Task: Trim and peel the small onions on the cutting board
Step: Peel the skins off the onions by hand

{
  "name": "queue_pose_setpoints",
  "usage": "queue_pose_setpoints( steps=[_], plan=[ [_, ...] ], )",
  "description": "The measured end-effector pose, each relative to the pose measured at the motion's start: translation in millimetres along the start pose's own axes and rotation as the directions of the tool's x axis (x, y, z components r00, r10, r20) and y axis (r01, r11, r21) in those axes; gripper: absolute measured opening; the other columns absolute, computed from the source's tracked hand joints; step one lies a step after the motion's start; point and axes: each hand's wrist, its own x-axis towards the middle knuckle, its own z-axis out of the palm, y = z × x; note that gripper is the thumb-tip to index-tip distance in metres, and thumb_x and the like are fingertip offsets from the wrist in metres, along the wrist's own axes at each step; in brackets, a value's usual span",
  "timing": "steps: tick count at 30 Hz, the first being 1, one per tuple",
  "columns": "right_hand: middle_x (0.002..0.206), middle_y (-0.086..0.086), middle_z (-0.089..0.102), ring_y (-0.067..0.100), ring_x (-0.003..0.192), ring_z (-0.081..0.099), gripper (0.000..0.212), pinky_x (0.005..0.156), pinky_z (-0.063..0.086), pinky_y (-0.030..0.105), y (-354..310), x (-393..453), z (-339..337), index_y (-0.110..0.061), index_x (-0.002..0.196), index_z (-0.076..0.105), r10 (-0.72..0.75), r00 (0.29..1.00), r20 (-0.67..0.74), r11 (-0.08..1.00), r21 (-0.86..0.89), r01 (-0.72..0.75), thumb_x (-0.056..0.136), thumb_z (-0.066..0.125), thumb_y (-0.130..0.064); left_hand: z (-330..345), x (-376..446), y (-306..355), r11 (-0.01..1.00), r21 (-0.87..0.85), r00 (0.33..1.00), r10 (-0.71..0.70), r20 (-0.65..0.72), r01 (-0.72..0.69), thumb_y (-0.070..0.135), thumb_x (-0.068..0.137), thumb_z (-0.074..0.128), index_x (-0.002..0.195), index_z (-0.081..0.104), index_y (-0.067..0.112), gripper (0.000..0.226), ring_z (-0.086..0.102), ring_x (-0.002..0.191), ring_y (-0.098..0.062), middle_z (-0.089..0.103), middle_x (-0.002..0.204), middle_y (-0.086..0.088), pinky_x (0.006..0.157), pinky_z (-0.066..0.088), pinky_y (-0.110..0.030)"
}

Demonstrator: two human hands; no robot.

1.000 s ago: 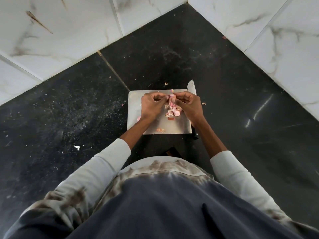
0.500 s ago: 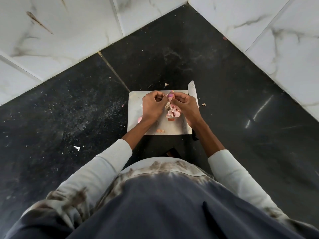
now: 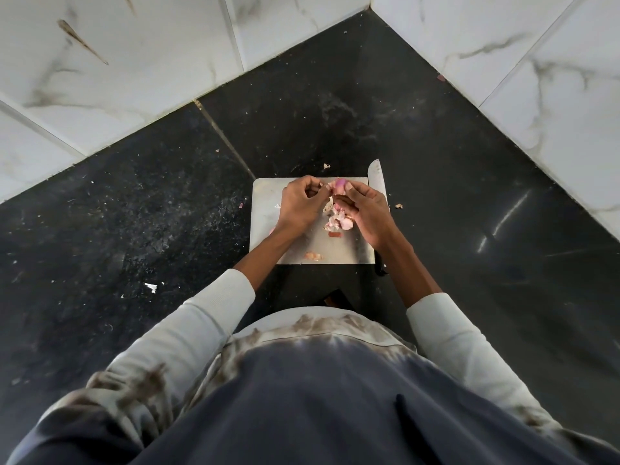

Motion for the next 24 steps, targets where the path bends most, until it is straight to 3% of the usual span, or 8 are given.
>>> queue_pose_setpoints(
  steps=[4, 8, 11, 14, 18, 24],
  plan=[
    [0.131, 0.018, 0.073, 0.031, 0.127, 0.069, 0.03, 0.113, 0.053, 0.041, -2.7, 0.2, -1.4, -0.002, 0.134, 0.067, 0.013, 1.0, 0.004, 0.999, 0.049, -0.013, 0.112, 0.052, -0.014, 1.4, -0.4, 0.2, 1.0, -0.001, 1.0, -0.006, 0.008, 0.006, 0.026, 0.101, 0.072, 0.111, 0.076, 0.011, 0.018, 0.074, 0.092, -0.017, 0.077, 0.098, -0.002, 0.082, 0.062, -0.028],
    [0.126, 0.018, 0.074, 0.024, 0.117, 0.073, 0.029, 0.098, 0.059, 0.031, -6.9, 1.3, -3.2, -0.004, 0.128, 0.066, 0.056, 0.998, -0.003, 0.981, 0.187, -0.054, 0.115, 0.043, -0.014, 1.0, -0.7, -0.2, 1.0, -0.01, 1.0, -0.02, 0.009, 0.02, 0.022, 0.101, 0.071, 0.109, 0.075, 0.011, 0.014, 0.075, 0.092, -0.019, 0.077, 0.098, -0.004, 0.085, 0.064, -0.033],
    [0.134, 0.021, 0.071, 0.024, 0.12, 0.072, 0.032, 0.101, 0.058, 0.031, -7.3, 4.2, -6.1, 0.0, 0.137, 0.063, 0.051, 0.999, -0.004, 0.981, 0.185, -0.049, 0.114, 0.047, -0.016, 0.4, -0.6, -2.8, 1.0, -0.009, 1.0, -0.027, 0.004, 0.027, 0.021, 0.1, 0.073, 0.109, 0.076, 0.012, 0.013, 0.076, 0.092, -0.019, 0.077, 0.1, -0.003, 0.088, 0.065, -0.033],
    [0.134, 0.019, 0.071, 0.025, 0.123, 0.07, 0.033, 0.107, 0.056, 0.034, -4.5, 6.3, -9.1, 0.002, 0.139, 0.062, 0.012, 0.999, -0.035, 0.993, 0.114, -0.008, 0.111, 0.054, -0.014, 0.1, -0.1, -4.6, 0.987, 0.163, 1.0, 0.019, -0.02, -0.015, 0.024, 0.1, 0.073, 0.107, 0.08, 0.016, 0.013, 0.074, 0.091, -0.014, 0.079, 0.103, 0.001, 0.088, 0.064, -0.03],
    [0.125, 0.014, 0.076, 0.022, 0.117, 0.074, 0.032, 0.101, 0.058, 0.033, -3.9, 3.8, -8.8, 0.0, 0.134, 0.066, -0.068, 0.997, -0.047, 0.998, -0.002, 0.068, 0.103, 0.068, -0.01, 3.0, 2.1, -5.5, 0.863, 0.481, 0.987, 0.119, 0.109, -0.157, 0.025, 0.106, 0.064, 0.113, 0.081, 0.014, 0.021, 0.072, 0.094, -0.018, 0.078, 0.115, -0.003, 0.084, 0.061, -0.032],
    [0.123, 0.012, 0.078, 0.029, 0.118, 0.074, 0.04, 0.105, 0.059, 0.042, -6.7, -1.2, -11.2, -0.005, 0.131, 0.068, -0.121, 0.992, -0.04, 0.991, -0.065, 0.118, 0.095, 0.08, -0.016, 7.4, 3.0, -1.1, 0.84, 0.534, 0.995, 0.074, 0.063, -0.096, 0.024, 0.1, 0.072, 0.099, 0.081, 0.017, 0.012, 0.071, 0.081, -0.015, 0.077, 0.098, -0.002, 0.074, 0.059, -0.024]
  ],
)
